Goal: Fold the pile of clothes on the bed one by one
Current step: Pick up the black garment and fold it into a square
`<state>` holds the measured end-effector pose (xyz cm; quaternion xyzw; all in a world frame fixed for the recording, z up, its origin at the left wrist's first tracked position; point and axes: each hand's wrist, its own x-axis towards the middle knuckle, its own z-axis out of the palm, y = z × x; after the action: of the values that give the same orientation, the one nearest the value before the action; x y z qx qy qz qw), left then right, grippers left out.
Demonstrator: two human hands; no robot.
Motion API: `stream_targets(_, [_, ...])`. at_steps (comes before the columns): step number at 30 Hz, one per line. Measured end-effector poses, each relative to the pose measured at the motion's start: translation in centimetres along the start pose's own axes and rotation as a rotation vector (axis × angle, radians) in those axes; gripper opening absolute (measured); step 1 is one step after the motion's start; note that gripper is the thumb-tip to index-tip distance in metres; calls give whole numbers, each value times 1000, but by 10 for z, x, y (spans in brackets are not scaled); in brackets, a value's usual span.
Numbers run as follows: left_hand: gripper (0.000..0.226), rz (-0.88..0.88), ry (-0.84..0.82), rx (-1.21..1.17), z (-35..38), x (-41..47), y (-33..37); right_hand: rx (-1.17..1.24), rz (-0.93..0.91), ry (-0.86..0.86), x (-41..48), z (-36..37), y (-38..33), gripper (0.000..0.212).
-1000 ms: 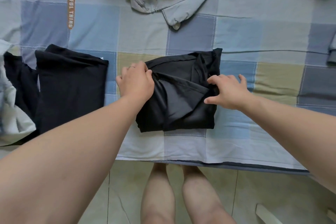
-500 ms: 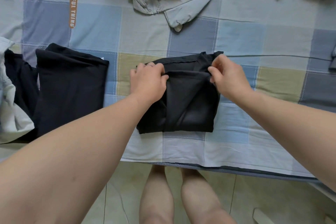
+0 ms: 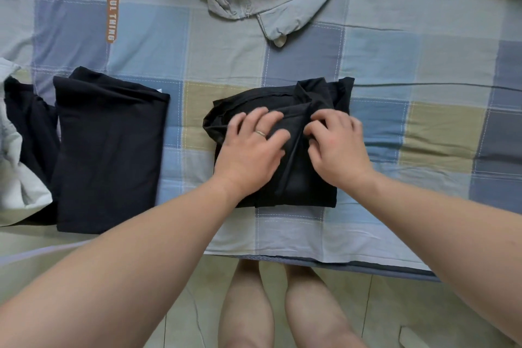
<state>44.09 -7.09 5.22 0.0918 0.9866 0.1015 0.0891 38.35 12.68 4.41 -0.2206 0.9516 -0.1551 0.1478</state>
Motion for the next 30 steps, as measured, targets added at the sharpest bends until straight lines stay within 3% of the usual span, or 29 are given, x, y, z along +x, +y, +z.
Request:
stream_targets(2, [42, -52, -158, 39, 8, -5, -4, -49, 1, -186, -2, 6, 3, 42])
stream_targets(5, [60, -370, -274, 7, 12, -4, -17, -81, -6, -391, 6, 7, 8, 66])
stream_targets(8, [66, -661, -327, -71, 10, -9, -27, 0, 313, -413, 11, 2, 15, 74])
stream_targets(10, [75, -797, -243, -147, 7, -17, -27, 205, 585, -384, 12, -2, 20, 82])
stream_targets(12, [91, -993, -77, -405, 6, -22, -23, 432, 723, -267, 11, -4, 19, 91])
stream_targets(15, [99, -1297, 98, -1061, 5, -22, -13, 701, 1022, -75, 13, -5, 19, 95])
stream_targets(17, [92, -1315, 57, -1167, 6, -23, -9, 826, 1159, -120, 13, 1, 22, 95])
stream_targets(21, [50, -1173, -154, -1121, 20, -23, -16, 909, 1021, -353, 7, 8, 24, 96])
stream_targets(25, [75, -1207, -246, -1267, 14, -26, -19, 1037, 1018, -499, -4, 8, 25, 105])
stream_targets(27, [74, -1224, -256, -1323, 6, -35, -17, 1129, 1040, -469, -11, -7, 13, 90])
stream_targets(30, [64, -1242, -307, -1429, -32, -58, -11, 1186, 1003, -444, -30, -52, -14, 40])
